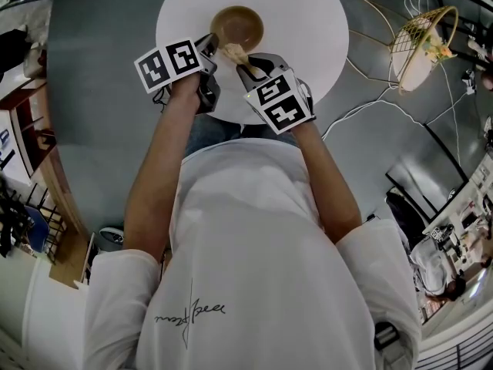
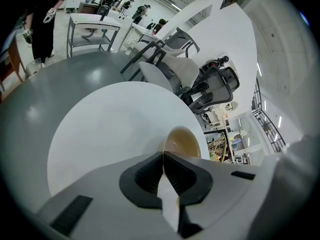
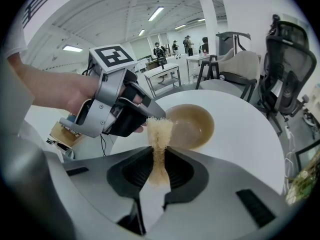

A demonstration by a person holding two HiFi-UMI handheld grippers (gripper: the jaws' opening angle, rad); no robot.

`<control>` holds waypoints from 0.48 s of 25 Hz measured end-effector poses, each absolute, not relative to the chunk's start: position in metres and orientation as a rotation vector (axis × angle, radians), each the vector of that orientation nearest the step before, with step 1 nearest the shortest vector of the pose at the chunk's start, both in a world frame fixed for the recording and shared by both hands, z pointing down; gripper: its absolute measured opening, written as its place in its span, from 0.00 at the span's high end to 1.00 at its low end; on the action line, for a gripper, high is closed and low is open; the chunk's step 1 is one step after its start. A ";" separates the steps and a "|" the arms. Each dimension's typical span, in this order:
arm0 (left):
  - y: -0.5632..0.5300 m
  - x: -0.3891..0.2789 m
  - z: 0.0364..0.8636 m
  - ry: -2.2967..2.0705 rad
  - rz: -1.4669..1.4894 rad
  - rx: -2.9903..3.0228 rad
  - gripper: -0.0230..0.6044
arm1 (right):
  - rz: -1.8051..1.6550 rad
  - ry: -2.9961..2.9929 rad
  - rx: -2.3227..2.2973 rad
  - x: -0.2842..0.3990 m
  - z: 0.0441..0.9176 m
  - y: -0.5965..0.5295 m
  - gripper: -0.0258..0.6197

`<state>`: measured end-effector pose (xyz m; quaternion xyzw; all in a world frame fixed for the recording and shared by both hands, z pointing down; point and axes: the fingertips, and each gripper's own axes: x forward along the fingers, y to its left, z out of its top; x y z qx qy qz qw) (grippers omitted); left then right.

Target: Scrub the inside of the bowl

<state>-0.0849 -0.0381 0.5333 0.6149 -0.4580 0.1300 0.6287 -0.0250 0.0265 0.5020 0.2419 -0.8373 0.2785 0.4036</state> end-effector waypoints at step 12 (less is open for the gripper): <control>-0.035 -0.087 0.532 -1.051 0.294 1.409 0.94 | 0.723 -2.090 0.671 -0.002 0.503 0.020 0.83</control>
